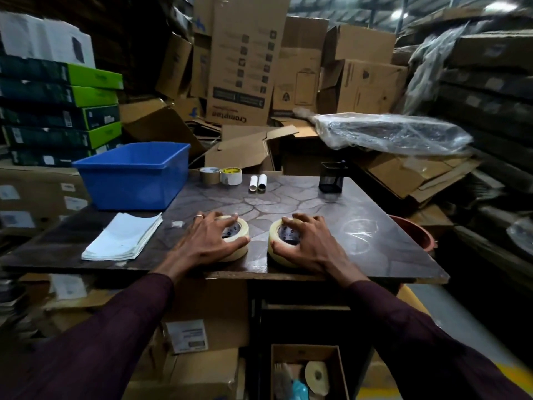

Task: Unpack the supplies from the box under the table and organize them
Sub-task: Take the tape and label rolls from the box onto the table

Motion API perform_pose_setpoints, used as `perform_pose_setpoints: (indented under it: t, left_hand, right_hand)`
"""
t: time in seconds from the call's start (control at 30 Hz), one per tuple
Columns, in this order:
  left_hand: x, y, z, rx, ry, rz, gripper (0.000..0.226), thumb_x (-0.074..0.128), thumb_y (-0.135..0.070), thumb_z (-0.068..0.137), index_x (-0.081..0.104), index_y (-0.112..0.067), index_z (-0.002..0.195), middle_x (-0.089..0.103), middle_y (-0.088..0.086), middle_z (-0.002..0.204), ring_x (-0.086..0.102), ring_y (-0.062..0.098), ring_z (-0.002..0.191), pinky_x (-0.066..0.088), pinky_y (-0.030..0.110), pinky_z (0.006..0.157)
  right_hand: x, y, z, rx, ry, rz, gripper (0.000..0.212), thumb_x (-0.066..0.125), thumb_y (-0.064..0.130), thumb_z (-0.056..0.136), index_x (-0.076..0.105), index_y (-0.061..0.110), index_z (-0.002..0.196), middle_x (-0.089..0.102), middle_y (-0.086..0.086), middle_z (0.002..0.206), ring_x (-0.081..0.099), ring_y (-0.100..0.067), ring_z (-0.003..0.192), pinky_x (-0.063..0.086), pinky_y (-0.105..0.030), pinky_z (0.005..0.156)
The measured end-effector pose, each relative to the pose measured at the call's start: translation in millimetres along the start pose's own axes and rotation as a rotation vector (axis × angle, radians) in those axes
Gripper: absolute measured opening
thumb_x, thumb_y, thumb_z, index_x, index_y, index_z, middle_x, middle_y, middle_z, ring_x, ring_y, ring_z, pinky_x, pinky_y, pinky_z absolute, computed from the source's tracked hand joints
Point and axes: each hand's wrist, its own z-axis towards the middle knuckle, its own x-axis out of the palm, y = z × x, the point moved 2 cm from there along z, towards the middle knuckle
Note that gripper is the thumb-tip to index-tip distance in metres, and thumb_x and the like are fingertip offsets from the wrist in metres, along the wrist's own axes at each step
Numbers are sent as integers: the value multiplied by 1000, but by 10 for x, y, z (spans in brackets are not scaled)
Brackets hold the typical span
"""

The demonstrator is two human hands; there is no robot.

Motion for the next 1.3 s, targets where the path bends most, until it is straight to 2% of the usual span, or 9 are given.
perform_pose_setpoints:
  t: [0.2,0.37,0.83,1.07,1.3]
  left_hand:
    - [33,65,98,51,17,75,97,23,-92,69,29,-38,149,27,-4,159,19,24,148,23,53,117]
    - [73,-23,43,82,-125,44,100,3,-87,76,40,-26,146,34,-2,156,26,18,146,19,51,119]
    - [155,79,146,86,-169,97,84,11,-76,88,40,-23,146,35,2,155,28,18,145,14,49,121]
    - [152,96,160,68,-150,127,81,10,-74,90,34,-23,149,30,2,158,23,18,147,9,48,120]
    - [113,63,138,49,-113,111,77,14,-72,92,32,-24,150,28,2,158,23,18,147,18,45,119]
  right_hand:
    - [131,28,143,4,91,81,83,52,80,78,50,30,144,41,1,155,31,-21,141,33,-39,113]
    - [235,68,224,-33,86,108,80,35,82,85,50,29,144,37,2,158,26,-18,148,23,-40,120]
    - [500,170,449,-61,-5,153,68,37,75,91,59,29,137,46,5,152,31,-14,146,32,-43,118]
    - [501,201,464,-74,30,113,69,35,73,91,55,29,140,42,6,155,28,-14,148,28,-42,117]
    - [512,199,469,-70,30,103,70,36,74,91,53,29,141,44,5,154,34,-16,145,32,-42,117]
